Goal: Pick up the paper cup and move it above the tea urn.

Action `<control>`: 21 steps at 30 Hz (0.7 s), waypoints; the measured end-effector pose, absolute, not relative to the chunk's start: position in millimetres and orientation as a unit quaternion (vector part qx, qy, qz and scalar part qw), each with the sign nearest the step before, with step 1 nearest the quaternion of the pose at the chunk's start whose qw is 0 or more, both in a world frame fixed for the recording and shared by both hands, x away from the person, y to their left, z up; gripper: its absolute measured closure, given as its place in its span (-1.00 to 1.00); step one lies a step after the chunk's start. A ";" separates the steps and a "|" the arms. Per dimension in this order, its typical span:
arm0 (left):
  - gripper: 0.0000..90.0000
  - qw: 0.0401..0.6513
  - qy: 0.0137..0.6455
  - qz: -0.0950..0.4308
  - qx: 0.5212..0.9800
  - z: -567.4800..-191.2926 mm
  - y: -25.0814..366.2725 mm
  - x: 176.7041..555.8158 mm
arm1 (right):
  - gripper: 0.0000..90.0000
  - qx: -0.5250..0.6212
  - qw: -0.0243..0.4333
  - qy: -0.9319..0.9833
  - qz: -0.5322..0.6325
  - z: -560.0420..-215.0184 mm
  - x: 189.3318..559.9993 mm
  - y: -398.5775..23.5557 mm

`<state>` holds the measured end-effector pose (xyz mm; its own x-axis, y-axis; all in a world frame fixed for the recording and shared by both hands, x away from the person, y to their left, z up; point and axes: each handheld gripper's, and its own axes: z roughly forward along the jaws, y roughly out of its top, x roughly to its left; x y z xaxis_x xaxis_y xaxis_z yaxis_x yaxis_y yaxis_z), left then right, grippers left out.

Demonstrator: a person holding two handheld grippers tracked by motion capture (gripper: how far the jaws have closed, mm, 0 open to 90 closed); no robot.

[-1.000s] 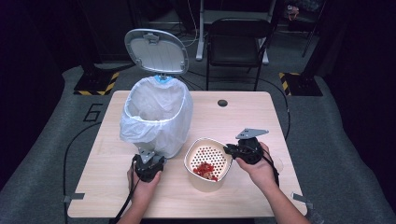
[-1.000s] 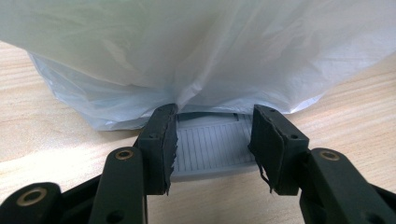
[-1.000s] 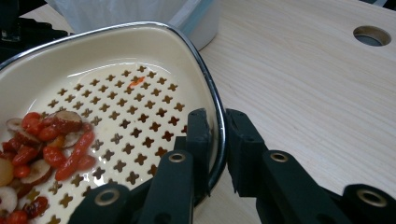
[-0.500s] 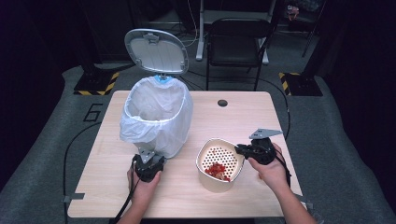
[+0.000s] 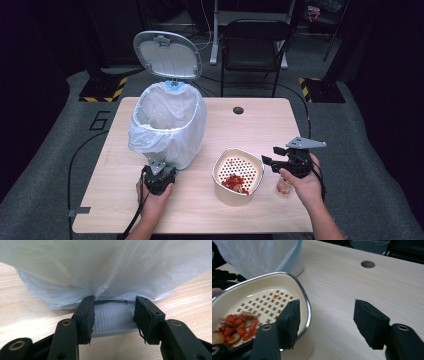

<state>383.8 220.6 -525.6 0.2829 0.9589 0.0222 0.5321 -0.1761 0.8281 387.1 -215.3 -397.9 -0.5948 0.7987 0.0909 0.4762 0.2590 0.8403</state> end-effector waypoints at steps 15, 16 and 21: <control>0.13 0.377 0.529 0.287 0.703 -526.2 219.3 384.1 | -0.84 0.437 0.225 0.767 0.412 -435.0 353.9 -251.9; 0.13 0.370 0.525 0.287 0.711 -525.5 220.5 383.7 | -0.86 0.440 0.225 0.766 0.410 -437.4 353.1 -253.3; 0.13 0.377 0.529 0.287 0.704 -526.2 219.4 384.0 | -0.87 0.449 0.226 0.767 0.399 -449.6 351.9 -259.4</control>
<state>384.0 219.4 -526.2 0.2744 0.9616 0.0053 0.5285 -0.1553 0.8346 351.9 -259.4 -449.6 -0.4936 0.8696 0.0115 0.5082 0.2777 0.8153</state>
